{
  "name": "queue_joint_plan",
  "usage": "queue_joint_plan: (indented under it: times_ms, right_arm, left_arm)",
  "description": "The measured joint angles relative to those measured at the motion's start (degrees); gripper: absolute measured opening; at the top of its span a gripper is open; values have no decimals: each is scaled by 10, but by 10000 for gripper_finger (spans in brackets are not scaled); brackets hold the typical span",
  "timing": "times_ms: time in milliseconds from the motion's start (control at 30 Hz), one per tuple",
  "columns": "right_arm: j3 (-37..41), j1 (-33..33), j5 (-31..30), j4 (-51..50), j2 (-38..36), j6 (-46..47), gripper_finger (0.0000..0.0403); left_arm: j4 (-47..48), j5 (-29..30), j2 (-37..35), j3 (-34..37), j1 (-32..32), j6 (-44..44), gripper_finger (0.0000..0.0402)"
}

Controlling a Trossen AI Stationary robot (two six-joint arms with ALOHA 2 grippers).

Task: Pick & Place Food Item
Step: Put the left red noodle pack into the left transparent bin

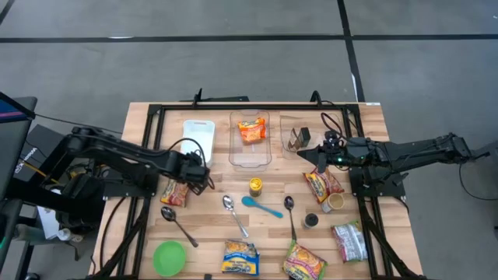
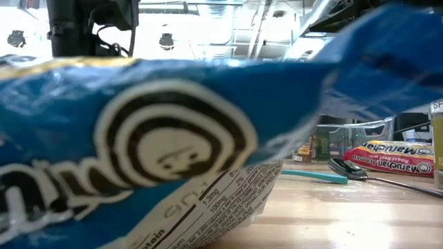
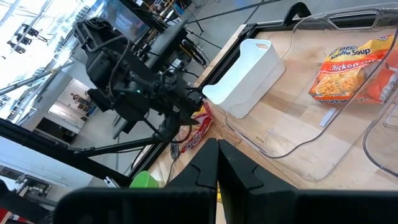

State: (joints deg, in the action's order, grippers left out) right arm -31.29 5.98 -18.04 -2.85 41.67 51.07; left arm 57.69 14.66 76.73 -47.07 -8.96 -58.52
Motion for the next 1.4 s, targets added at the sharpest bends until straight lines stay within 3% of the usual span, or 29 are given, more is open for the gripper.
queue_joint_plan:
  times_ms: [1067,1400]
  right_arm:
    - [0,0,0,-1,0,0,0]
    - [0,0,0,-1,0,0,0]
  left_arm:
    - [-17,-21,93,0,-1,-48,174]
    - [-19,-20,94,0,-1,-72,164]
